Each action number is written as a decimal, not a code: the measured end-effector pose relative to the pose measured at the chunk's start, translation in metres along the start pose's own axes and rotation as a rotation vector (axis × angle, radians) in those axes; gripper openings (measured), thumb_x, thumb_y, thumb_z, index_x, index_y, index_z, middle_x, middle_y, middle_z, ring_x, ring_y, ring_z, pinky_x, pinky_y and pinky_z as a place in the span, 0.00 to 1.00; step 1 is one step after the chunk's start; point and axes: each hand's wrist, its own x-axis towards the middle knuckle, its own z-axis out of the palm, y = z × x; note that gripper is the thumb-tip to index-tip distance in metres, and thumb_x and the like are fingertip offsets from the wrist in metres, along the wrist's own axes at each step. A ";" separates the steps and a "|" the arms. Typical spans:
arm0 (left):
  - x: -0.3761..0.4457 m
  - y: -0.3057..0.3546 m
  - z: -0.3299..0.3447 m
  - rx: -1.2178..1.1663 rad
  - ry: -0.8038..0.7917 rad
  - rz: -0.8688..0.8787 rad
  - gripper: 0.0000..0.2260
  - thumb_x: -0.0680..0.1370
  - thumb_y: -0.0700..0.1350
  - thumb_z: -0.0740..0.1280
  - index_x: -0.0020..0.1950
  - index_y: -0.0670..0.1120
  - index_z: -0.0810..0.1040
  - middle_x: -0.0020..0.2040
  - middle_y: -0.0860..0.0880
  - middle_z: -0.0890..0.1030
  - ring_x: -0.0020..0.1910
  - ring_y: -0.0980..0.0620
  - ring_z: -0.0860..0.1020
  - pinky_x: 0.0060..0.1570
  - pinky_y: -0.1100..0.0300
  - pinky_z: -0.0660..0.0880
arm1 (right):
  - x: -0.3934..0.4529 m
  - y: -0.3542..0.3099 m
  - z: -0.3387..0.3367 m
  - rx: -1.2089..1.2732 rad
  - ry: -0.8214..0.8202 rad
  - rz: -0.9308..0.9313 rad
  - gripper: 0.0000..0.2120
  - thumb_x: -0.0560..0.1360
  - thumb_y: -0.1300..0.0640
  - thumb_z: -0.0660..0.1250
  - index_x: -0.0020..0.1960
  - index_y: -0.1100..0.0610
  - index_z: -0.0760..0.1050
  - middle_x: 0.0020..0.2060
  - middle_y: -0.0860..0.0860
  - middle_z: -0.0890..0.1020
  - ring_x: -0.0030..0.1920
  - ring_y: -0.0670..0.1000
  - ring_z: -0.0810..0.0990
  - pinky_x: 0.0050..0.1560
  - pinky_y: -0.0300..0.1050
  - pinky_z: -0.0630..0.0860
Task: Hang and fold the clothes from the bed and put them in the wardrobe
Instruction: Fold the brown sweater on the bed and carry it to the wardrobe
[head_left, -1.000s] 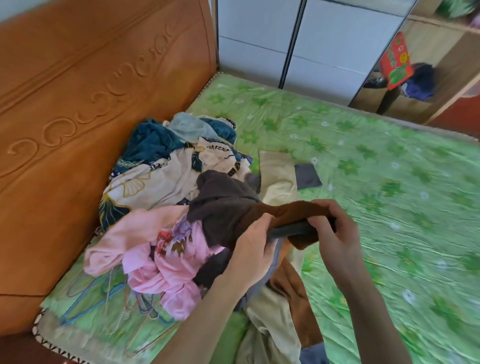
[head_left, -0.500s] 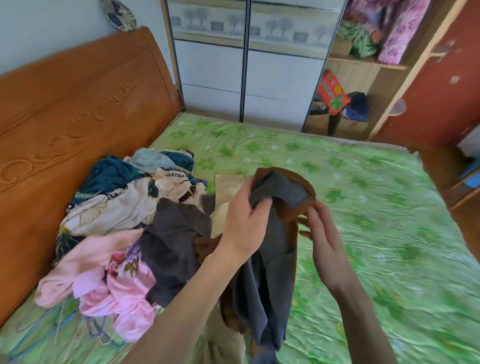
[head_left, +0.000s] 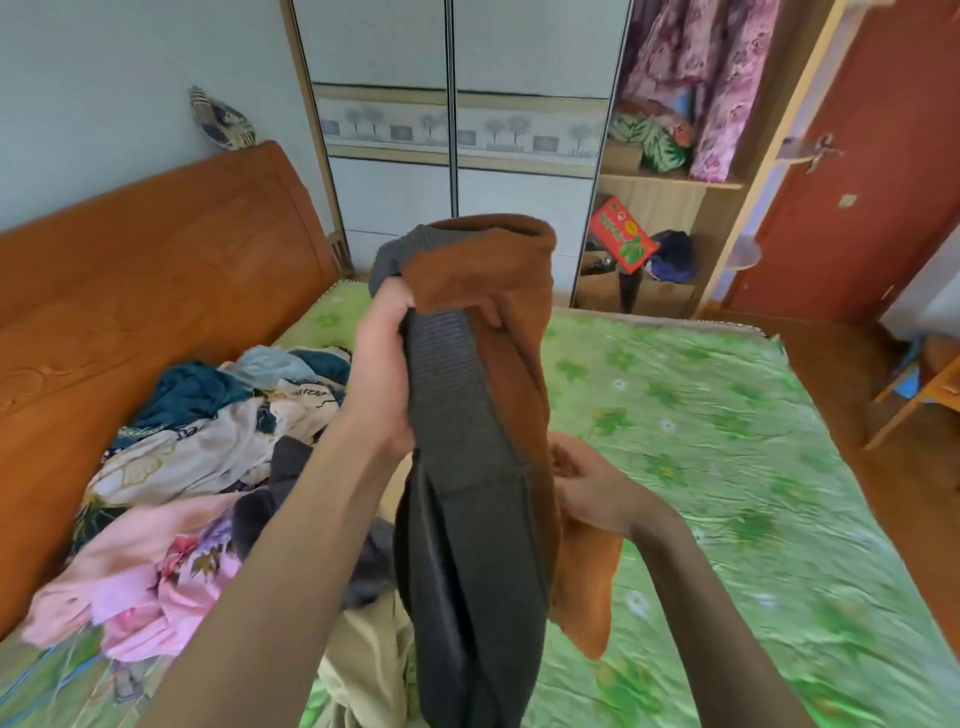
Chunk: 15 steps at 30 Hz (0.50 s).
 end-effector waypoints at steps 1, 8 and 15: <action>0.001 0.002 0.000 0.018 0.019 0.010 0.16 0.81 0.52 0.63 0.45 0.52 0.90 0.45 0.51 0.86 0.44 0.52 0.85 0.46 0.56 0.83 | -0.004 -0.002 -0.006 0.006 0.021 -0.012 0.13 0.81 0.47 0.70 0.65 0.40 0.80 0.63 0.44 0.84 0.64 0.47 0.82 0.63 0.41 0.79; 0.013 -0.008 -0.030 0.075 0.110 0.023 0.19 0.79 0.46 0.64 0.30 0.54 0.86 0.32 0.57 0.82 0.31 0.59 0.82 0.33 0.67 0.77 | -0.034 -0.019 -0.067 0.013 0.223 0.070 0.11 0.78 0.45 0.75 0.39 0.45 0.79 0.34 0.40 0.79 0.36 0.42 0.80 0.40 0.31 0.72; 0.031 -0.031 -0.053 0.170 0.252 -0.193 0.09 0.74 0.50 0.71 0.40 0.50 0.89 0.38 0.51 0.88 0.34 0.54 0.86 0.31 0.63 0.79 | -0.035 -0.043 -0.085 0.039 0.382 -0.048 0.22 0.83 0.51 0.67 0.43 0.69 0.66 0.39 0.63 0.66 0.42 0.54 0.67 0.46 0.51 0.64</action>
